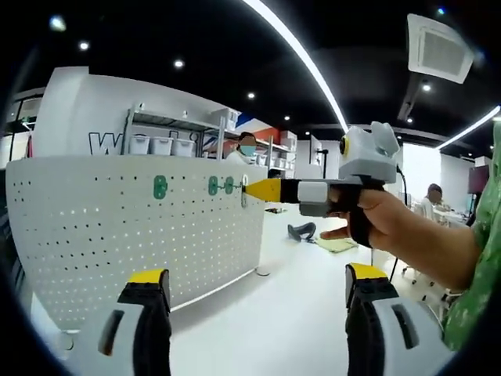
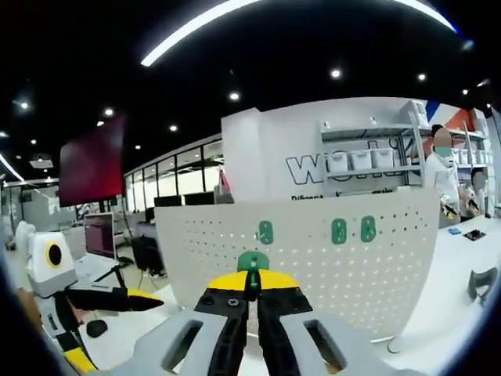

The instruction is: Insert the hook assembly into the mounting plate slot until the hook locks in place.

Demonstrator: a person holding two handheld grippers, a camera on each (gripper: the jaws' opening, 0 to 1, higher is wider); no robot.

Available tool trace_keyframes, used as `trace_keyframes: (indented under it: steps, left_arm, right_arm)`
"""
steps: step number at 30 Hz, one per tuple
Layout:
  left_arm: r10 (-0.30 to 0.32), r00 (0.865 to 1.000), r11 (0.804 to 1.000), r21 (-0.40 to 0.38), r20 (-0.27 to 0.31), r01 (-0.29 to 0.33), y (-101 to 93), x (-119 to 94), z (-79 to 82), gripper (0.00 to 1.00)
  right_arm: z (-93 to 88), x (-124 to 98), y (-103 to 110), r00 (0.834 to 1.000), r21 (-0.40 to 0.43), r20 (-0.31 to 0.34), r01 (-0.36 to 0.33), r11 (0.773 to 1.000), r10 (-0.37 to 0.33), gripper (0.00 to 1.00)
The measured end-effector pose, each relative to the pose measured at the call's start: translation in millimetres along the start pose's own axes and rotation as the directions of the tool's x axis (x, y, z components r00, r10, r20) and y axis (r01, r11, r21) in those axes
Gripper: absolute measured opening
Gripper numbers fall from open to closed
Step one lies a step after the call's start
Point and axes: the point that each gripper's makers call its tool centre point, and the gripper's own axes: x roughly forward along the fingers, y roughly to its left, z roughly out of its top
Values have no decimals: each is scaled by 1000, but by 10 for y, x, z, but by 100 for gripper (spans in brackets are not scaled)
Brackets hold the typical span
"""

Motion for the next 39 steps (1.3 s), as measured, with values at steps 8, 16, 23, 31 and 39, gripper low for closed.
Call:
trace_keyframes:
  steps: [8, 16, 23, 31, 39]
  left_arm:
    - [-14, 1000, 1000, 9, -22, 14, 195, -120, -77, 94]
    - [-19, 1000, 1000, -8, -22, 19, 320, -174, -110, 94]
    - [-18, 999, 999, -27, -33, 17, 385, -182, -170, 91]
    - [-22, 999, 999, -35, -45, 20, 428, -188, -232, 89]
    - [-21, 999, 999, -41, -49, 19, 467, -200, -263, 87]
  right_arm:
    - [57, 204, -98, 1000, -1, 11, 14, 1000, -14, 1]
    - [176, 457, -215, 998, -39, 32, 48, 998, -46, 1]
    - [247, 670, -331, 994, -87, 53, 96, 991, -92, 1]
    - [235, 850, -361, 992, -128, 46, 122, 984, -117, 1]
    - [221, 1022, -491, 988, -158, 38, 154, 975, -150, 1]
